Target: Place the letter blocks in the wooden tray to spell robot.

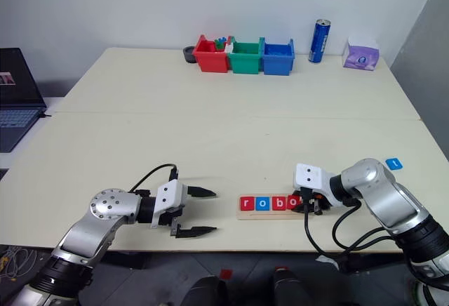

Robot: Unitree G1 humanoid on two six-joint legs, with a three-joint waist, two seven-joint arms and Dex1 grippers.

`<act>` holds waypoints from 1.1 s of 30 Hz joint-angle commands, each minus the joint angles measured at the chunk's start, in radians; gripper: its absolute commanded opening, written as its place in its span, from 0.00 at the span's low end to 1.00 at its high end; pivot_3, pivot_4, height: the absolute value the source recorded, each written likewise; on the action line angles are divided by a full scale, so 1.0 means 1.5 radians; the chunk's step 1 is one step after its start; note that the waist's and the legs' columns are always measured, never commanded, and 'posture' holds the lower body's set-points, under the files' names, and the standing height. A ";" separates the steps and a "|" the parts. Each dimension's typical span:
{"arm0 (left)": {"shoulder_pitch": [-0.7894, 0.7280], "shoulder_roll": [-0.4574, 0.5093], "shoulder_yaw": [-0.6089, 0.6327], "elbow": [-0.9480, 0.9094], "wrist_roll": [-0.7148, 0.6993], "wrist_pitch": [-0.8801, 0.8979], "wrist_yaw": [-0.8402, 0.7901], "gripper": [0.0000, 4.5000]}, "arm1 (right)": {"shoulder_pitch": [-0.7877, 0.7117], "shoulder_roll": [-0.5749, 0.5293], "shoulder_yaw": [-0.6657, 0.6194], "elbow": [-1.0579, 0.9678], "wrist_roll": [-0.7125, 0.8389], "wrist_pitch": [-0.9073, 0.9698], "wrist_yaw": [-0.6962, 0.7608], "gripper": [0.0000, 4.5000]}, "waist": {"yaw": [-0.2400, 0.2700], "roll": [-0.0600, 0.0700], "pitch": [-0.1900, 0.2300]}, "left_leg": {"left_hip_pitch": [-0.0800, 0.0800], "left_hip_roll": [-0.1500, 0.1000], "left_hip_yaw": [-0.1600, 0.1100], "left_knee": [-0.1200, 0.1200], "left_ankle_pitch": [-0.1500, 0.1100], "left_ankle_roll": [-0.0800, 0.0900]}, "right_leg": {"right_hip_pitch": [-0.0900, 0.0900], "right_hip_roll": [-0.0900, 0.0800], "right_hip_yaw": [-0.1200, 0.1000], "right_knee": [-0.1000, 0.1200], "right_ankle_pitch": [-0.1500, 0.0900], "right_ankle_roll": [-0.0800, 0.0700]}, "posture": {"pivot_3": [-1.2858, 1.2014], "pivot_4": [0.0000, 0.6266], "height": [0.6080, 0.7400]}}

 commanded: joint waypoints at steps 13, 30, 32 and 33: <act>0.001 0.000 0.003 -0.021 -0.003 -0.013 0.000 1.00 | 0.013 -0.027 -0.113 -0.109 0.064 0.058 -0.015 1.00 | 0.001 0.000 0.000 | 0.000 0.000 -0.001 0.000 0.000 0.000 | 0.000 0.000 0.000 0.000 0.001 -0.001 | 0.52 0.24 1.00; -0.020 -0.004 -0.008 0.021 0.004 -0.045 -0.018 1.00 | 0.180 -0.030 -0.136 -0.234 0.088 0.118 -0.125 0.01 | -0.001 0.000 0.000 | 0.000 0.000 0.000 0.000 0.000 0.000 | 0.000 0.000 -0.001 0.000 -0.001 0.001 | 0.52 0.24 1.00; -0.023 -0.005 -0.009 0.026 0.005 -0.048 -0.020 1.00 | 0.173 -0.027 -0.123 -0.227 0.085 0.120 -0.132 0.01 | -0.001 0.000 0.000 | 0.000 0.000 0.000 0.000 0.000 0.000 | 0.000 0.000 0.000 0.000 -0.001 0.001 | 0.52 0.24 1.00; -0.023 -0.005 -0.009 0.028 0.006 -0.049 -0.021 1.00 | 0.170 -0.025 -0.118 -0.224 0.086 0.122 -0.134 0.01 | -0.001 0.000 0.000 | 0.000 0.000 0.000 0.000 0.000 0.000 | 0.000 0.000 0.000 0.000 -0.001 0.001 | 0.52 0.24 1.00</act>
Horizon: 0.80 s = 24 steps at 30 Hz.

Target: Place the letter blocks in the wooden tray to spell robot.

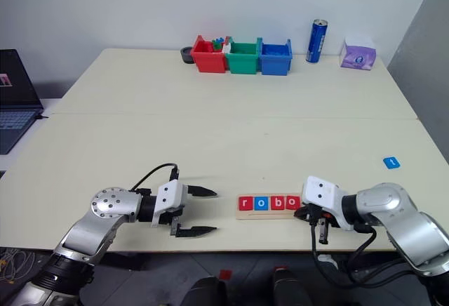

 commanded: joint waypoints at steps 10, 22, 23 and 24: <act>-0.004 -0.002 -0.002 -0.007 0.004 -0.018 -0.002 1.00 | -0.058 0.021 0.041 0.032 -0.021 -0.004 -0.031 0.01 | 0.000 0.000 0.000 | 0.000 0.000 0.000 0.000 0.000 0.000 | 0.000 0.000 0.000 0.000 0.000 0.000 | 0.52 0.24 1.00; -0.005 -0.004 -0.003 -0.008 0.003 -0.013 -0.001 1.00 | -0.065 0.022 0.035 0.039 -0.019 -0.013 -0.030 0.01 | 0.000 0.000 0.000 | 0.000 0.000 0.000 0.000 0.000 0.000 | 0.000 0.000 0.000 0.000 0.000 0.000 | 0.52 0.24 1.00; -0.004 -0.004 -0.003 -0.008 0.003 -0.013 0.000 1.00 | -0.064 0.024 0.020 0.026 -0.001 -0.001 -0.026 0.01 | 0.000 0.000 0.000 | 0.000 0.000 0.000 0.000 0.000 0.000 | 0.000 0.000 0.000 0.000 0.000 0.000 | 0.52 0.24 1.00; -0.004 -0.004 -0.002 -0.008 0.003 -0.013 0.000 1.00 | -0.063 0.025 0.010 0.017 0.012 0.008 -0.024 0.01 | 0.000 0.000 0.000 | 0.000 0.000 0.000 0.000 0.000 0.000 | 0.000 0.000 0.000 0.000 0.000 0.000 | 0.52 0.24 1.00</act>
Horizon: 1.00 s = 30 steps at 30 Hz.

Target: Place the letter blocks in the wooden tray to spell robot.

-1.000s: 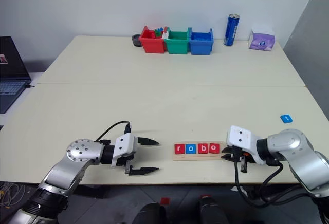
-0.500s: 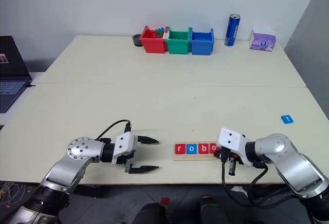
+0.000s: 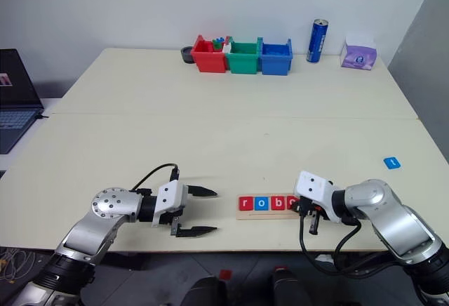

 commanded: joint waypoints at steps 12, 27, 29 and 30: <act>0.005 0.001 0.003 -0.024 -0.004 0.010 0.006 1.00 | -0.010 -0.077 -0.026 0.002 -0.030 -0.054 0.008 0.01 | 0.000 0.000 0.000 | 0.000 0.000 0.000 0.000 0.000 0.000 | 0.000 0.000 0.000 0.000 0.000 0.000 | 0.52 0.24 1.00; 0.020 0.018 0.018 -0.015 -0.003 0.000 0.006 1.00 | -0.048 -0.047 0.050 0.045 -0.094 -0.105 0.032 0.01 | 0.000 0.000 0.000 | 0.000 0.000 0.000 0.000 0.000 0.000 | 0.000 0.000 0.000 0.000 0.000 0.000 | 0.52 0.24 1.00; 0.024 0.018 0.018 -0.020 -0.004 0.001 0.008 1.00 | -0.051 -0.041 0.054 0.042 -0.094 -0.103 0.033 0.01 | 0.000 0.000 0.000 | 0.000 0.000 0.000 0.000 0.000 0.000 | 0.000 0.000 0.000 0.000 0.000 0.000 | 0.52 0.24 1.00; 0.025 0.018 0.018 -0.022 -0.004 0.002 0.009 1.00 | -0.052 -0.039 0.055 0.040 -0.094 -0.101 0.034 0.01 | 0.000 0.000 0.000 | 0.000 0.000 0.000 0.000 0.000 0.000 | 0.000 0.000 0.000 0.000 0.000 0.000 | 0.52 0.24 1.00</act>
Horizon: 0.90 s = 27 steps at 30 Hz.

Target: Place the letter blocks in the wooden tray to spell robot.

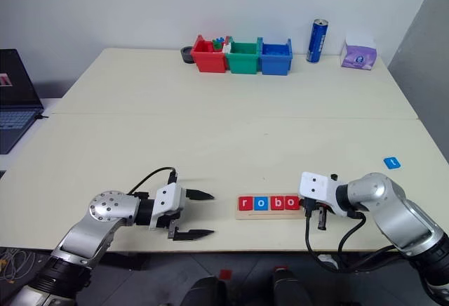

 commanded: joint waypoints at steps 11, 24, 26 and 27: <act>0.002 0.005 0.011 -0.037 -0.008 0.007 0.012 1.00 | -0.024 0.037 0.013 -0.031 -0.006 0.011 0.011 0.01 | 0.000 0.000 0.000 | 0.000 0.000 0.000 0.000 0.000 0.000 | 0.000 0.000 0.000 0.000 0.000 0.000 | 0.52 0.24 1.00; -0.002 0.003 0.012 -0.047 -0.010 0.017 0.014 1.00 | -0.011 0.019 -0.121 -0.038 0.066 0.039 0.022 0.09 | 0.001 0.000 0.000 | 0.000 0.000 0.000 0.000 0.000 0.000 | 0.000 0.000 0.000 0.000 0.000 0.000 | 0.52 0.24 1.00; -0.001 0.000 0.015 -0.047 -0.013 0.018 0.017 1.00 | 0.012 0.043 -0.204 -0.019 0.080 0.048 -0.031 0.22 | 0.001 0.000 0.000 | 0.000 0.000 0.000 0.000 0.000 0.000 | 0.000 0.000 0.000 0.000 0.000 -0.001 | 0.52 0.24 1.00; -0.001 -0.001 0.015 -0.048 -0.015 0.019 0.018 1.00 | 0.029 0.070 -0.261 -0.002 0.085 0.055 -0.075 0.29 | 0.001 0.000 0.000 | 0.000 0.000 0.000 0.000 0.000 0.000 | 0.000 0.000 0.000 0.000 0.000 -0.001 | 0.52 0.24 1.00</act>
